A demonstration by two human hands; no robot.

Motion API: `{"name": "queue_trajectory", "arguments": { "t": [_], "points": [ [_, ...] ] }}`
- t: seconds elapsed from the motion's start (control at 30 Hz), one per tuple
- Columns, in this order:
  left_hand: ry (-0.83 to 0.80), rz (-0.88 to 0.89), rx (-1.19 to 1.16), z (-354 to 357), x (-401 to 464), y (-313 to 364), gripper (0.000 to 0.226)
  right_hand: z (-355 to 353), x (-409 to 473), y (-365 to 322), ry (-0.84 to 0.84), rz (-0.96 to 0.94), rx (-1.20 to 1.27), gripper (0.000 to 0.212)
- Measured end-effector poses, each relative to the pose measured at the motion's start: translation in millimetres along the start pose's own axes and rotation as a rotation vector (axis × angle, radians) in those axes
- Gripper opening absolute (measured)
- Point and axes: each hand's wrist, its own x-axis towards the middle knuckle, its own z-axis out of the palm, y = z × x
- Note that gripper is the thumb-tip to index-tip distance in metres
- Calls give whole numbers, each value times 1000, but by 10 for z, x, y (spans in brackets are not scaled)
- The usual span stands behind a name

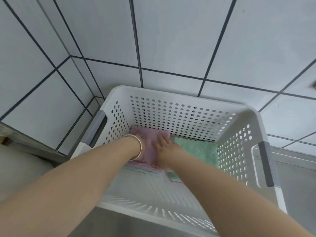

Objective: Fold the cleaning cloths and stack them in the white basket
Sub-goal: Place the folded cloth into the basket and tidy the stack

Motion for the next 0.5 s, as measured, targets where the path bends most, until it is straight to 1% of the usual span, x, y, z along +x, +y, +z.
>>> {"name": "queue_trajectory", "arguments": {
  "t": [0.07, 0.13, 0.23, 0.27, 0.33, 0.37, 0.43, 0.5],
  "points": [
    [-30, -2, 14, -2, 6, -31, 68, -27, 19, 11, -21, 10, 46, 84],
    [-35, 26, -50, -33, -21, -49, 58, -133, 2, 10, 8, -2, 76, 78],
    [124, 36, -248, -229, -158, -77, 45, -445, -166, 10, 106, 15, 226, 48],
    [188, 46, -279, -335, -249, -49, 37, -560, -298, 30, 157, 36, 224, 37],
    [308, 10, -299, -593, -506, 63, 20, -745, -604, 112, 323, 65, 135, 23],
    [391, -9, -305, -733, -697, 146, 18, -812, -804, 181, 415, 76, 116, 21],
    [603, -18, -349, -967, -1103, 341, 20, -835, -1256, 332, 617, 98, 159, 21],
    [806, 62, -468, -1093, -1482, 629, 21, -728, -1763, 472, 928, 86, 233, 17]
  ]
}}
